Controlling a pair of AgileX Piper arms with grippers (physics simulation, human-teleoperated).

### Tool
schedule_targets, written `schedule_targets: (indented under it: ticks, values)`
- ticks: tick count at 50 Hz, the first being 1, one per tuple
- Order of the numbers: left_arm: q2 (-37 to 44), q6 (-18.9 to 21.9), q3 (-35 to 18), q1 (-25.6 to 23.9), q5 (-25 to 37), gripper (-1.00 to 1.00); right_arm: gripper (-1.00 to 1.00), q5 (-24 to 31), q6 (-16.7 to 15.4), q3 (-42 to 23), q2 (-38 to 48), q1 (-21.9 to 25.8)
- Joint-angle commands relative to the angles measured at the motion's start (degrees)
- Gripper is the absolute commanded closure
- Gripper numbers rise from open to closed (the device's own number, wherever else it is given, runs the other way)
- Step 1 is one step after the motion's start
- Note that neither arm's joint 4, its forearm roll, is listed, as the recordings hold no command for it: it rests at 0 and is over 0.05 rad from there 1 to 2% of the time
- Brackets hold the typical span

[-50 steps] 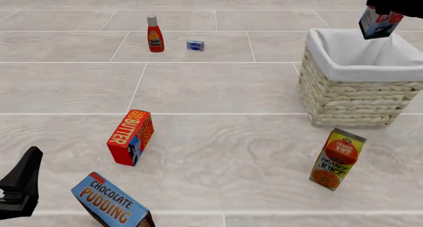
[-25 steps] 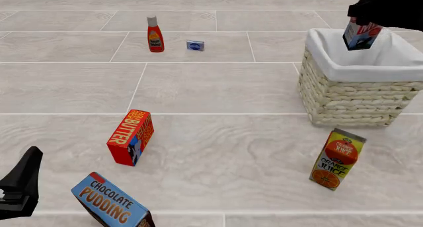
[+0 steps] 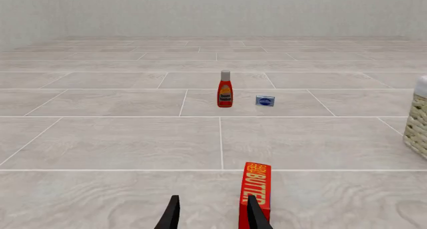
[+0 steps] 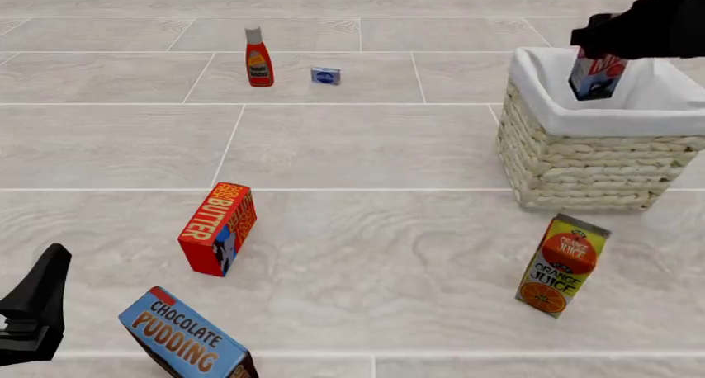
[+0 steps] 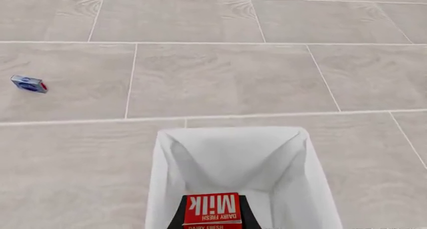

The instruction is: Pick the milk and place it in the basket.

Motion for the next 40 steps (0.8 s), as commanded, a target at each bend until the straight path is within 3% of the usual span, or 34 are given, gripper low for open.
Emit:
schedule_targets:
  ticks: [1, 40]
  values:
    - [0.0, 0.0, 0.0, 0.0, 0.0, -1.0, 1.0, 0.2, 0.5, -2.5, 2.5, -1.0]
    - [0.0, 0.0, 0.0, 0.0, 0.0, -1.0, 1.0, -1.5, 0.4, -5.0, 12.0, -2.9]
